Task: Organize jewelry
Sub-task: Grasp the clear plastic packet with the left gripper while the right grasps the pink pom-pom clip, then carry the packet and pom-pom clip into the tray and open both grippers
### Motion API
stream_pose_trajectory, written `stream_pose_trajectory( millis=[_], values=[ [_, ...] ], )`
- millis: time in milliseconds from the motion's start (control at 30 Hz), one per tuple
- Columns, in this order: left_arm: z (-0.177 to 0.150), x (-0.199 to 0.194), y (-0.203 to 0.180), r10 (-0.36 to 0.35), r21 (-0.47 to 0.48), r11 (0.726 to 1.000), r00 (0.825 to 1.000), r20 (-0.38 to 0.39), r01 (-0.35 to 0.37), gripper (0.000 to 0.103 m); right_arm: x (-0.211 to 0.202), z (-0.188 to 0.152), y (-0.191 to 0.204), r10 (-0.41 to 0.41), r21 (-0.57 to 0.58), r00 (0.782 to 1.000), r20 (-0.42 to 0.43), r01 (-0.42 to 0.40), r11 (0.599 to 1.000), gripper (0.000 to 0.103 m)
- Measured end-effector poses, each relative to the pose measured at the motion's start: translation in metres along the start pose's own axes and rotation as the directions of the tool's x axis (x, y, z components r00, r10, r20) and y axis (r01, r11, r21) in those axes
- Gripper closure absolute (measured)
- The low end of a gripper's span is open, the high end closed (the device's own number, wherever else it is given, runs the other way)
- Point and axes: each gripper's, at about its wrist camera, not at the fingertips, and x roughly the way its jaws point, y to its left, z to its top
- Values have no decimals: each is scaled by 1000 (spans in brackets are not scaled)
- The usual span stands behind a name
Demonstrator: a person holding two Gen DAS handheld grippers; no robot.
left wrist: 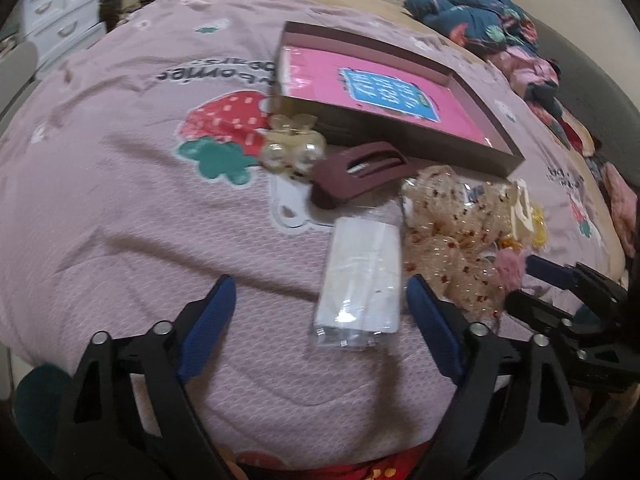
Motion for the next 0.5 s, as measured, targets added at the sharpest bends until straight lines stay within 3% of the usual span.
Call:
stream_pose_trajectory(
  millis=[233,400,500],
  values=[
    [3,10,-10,-18,50,999,1000,-23,19,56,16,1,4,32,-13,999,-30,-32,999,61],
    [1,14,-13,-26,60,998,999,-27,28,68,13,-2,0,46,-4,999,1,-46,999,61],
    [-1,11,-12,-29,53,998,999,-20,30,68,6,-3,-3,44,5,999,24,-45,999,61]
  ],
)
